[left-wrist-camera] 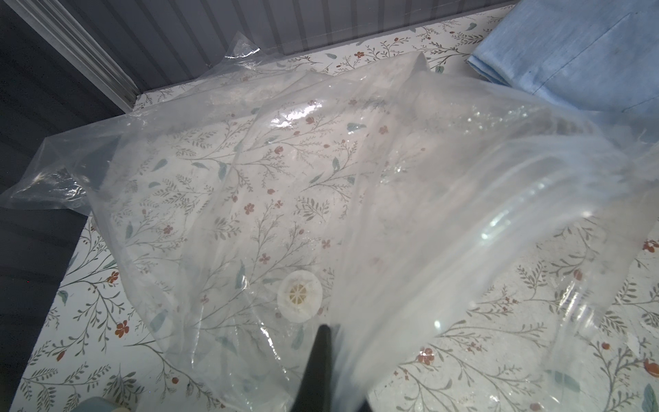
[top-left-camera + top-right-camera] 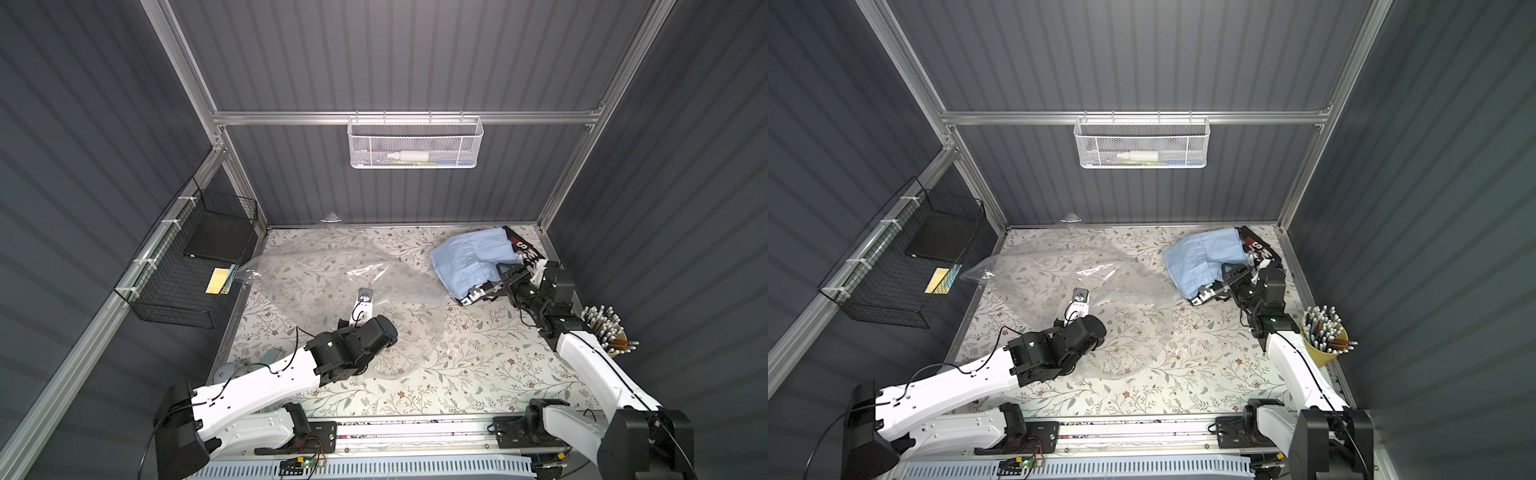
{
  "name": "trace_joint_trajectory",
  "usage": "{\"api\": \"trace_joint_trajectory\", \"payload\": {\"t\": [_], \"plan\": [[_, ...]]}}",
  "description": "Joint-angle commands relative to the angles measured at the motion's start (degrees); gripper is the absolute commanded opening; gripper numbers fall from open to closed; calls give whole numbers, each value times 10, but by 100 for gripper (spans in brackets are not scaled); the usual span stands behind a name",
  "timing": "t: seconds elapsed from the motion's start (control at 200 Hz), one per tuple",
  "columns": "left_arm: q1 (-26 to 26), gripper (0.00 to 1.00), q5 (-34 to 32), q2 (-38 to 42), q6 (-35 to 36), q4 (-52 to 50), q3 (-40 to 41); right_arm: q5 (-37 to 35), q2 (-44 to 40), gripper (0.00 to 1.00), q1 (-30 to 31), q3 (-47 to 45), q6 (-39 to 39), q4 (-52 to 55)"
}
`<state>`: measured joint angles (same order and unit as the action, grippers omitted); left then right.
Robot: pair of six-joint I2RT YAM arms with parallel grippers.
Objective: Take the shirt out of the vacuum bag
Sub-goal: Place the shirt at the center of the board.
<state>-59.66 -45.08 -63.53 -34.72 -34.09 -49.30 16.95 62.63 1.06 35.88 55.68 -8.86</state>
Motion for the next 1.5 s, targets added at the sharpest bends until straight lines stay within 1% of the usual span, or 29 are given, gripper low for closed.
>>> {"api": "trace_joint_trajectory", "payload": {"t": [0.0,0.11,0.145,0.28,0.43,0.46,0.47,0.595,0.705,0.765,0.855,0.9,0.955,1.011,1.061,1.176,1.301,1.491], "plan": [[2,0,0,-8,9,1,-9,8,28,76,-3,-19,15,-29],[2,0,1,-8,7,0,-7,24,66,75,-12,-20,17,-53],[2,0,2,-6,7,0,-6,31,91,75,-16,-16,16,-58],[2,0,-3,-2,5,-2,-5,45,119,67,-37,7,0,-63],[3,0,-2,-4,4,0,-3,-9,98,40,-44,18,-35,-54],[3,0,-1,-5,4,1,-3,-16,89,36,-44,19,-42,-48],[3,0,0,-6,4,2,-3,-33,87,36,-44,18,-45,-48],[3,0,4,-14,7,10,-2,-74,73,32,-44,17,-68,-45],[4,0,8,-24,9,13,-4,-77,73,33,-44,20,-70,-42],[5,0,8,-24,9,14,-3,-79,73,28,-44,19,-78,-42],[5,0,9,-23,9,16,-1,-111,73,21,-44,13,-79,-53],[6,0,9,-22,9,17,0,-118,80,19,-44,11,-80,-63],[6,0,10,-23,9,17,0,-109,94,19,-47,14,-78,-68],[6,0,8,-24,9,17,-1,-107,105,10,-47,15,-78,-75],[6,0,10,-23,8,16,0,-106,111,0,-48,13,-76,-90],[6,0,11,-19,5,16,1,-133,100,0,-48,16,-89,-97],[6,0,14,-15,6,18,4,-192,88,0,-48,20,-117,-97],[6,0,20,-24,11,23,2,-262,103,0,-48,18,-126,-107]]}}
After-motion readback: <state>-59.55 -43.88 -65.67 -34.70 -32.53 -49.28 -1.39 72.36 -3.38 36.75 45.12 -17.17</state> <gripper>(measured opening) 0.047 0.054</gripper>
